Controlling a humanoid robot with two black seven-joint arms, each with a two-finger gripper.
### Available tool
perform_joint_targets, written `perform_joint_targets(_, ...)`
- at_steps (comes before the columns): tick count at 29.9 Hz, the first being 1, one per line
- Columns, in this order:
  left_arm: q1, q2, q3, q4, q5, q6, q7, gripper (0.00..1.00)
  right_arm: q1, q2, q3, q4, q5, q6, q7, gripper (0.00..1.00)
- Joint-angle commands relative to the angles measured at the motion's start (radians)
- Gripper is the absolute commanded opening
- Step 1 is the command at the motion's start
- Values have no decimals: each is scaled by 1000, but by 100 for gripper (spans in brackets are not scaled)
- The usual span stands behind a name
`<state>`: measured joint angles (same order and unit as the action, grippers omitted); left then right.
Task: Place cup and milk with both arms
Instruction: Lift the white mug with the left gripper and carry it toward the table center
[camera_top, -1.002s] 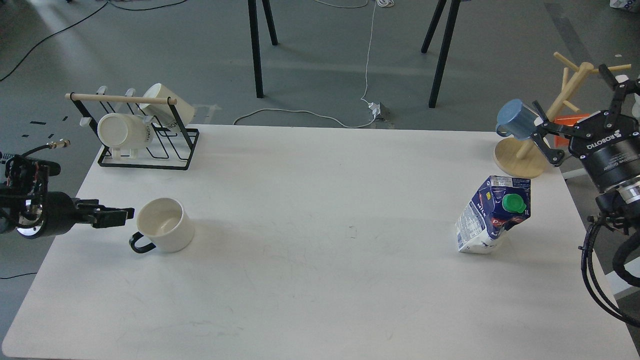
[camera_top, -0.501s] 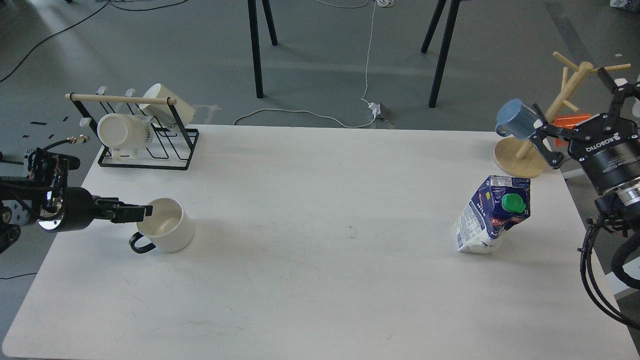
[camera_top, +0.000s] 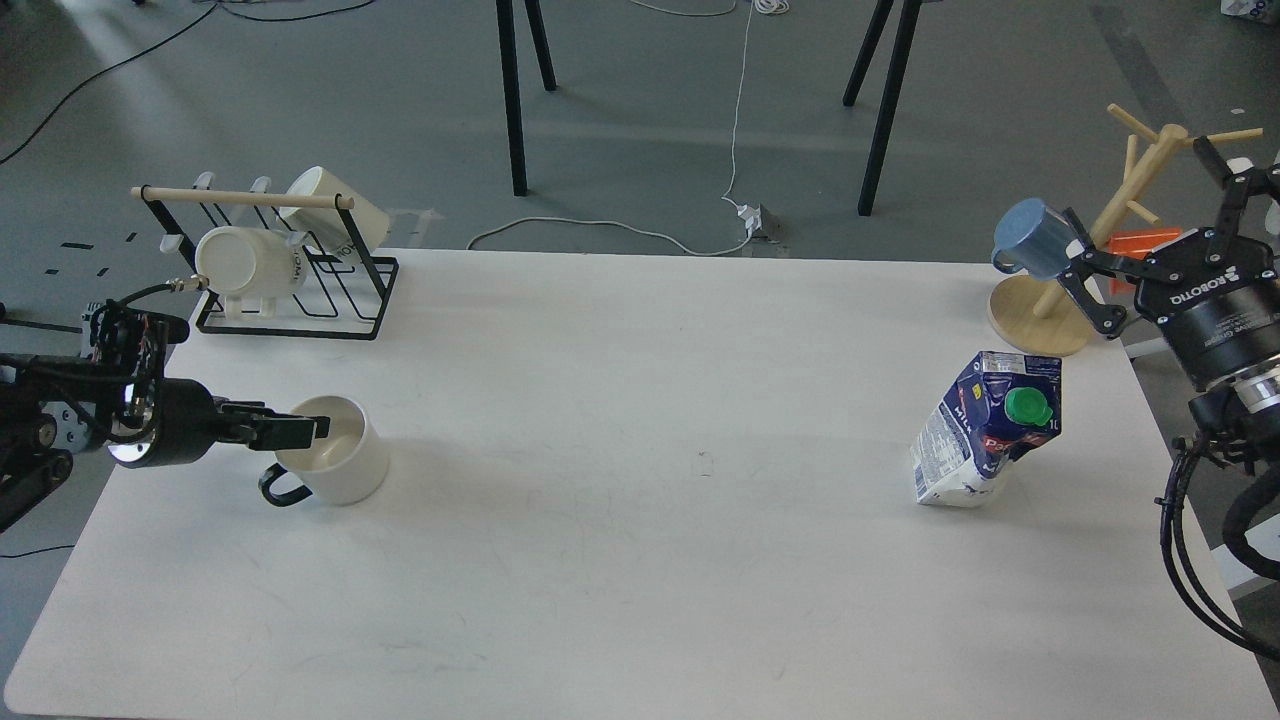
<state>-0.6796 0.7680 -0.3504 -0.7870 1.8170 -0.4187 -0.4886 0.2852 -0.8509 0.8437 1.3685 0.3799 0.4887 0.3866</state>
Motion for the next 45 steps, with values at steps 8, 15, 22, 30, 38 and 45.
perform_joint_targets(8, 8, -35, 7, 48, 5, 9, 0, 53, -8, -5, 2, 3, 1, 0, 0, 99)
perform_joint_targets(15, 5, -49, 5, 34, 19, 31, 0, 12, -14, -4, 0, 1, 1, 0, 1, 99)
perform_joint_targets(22, 2, -49, 5, 31, 19, 23, 0, 6, -18, -4, 0, -2, 1, 0, 1, 99)
perform_joint_targets(30, -69, -4, 4, -35, 19, -55, 0, 6, -18, 6, 2, -3, 1, 0, 1, 99)
perform_joint_targets(38, -201, -94, 2, -138, 19, -70, 0, 6, -18, 7, 12, -6, 1, 0, 1, 99)
perform_joint_targets(45, -215, -306, 5, -133, 74, -70, 0, 6, -18, 7, 14, -6, 2, 0, 3, 99)
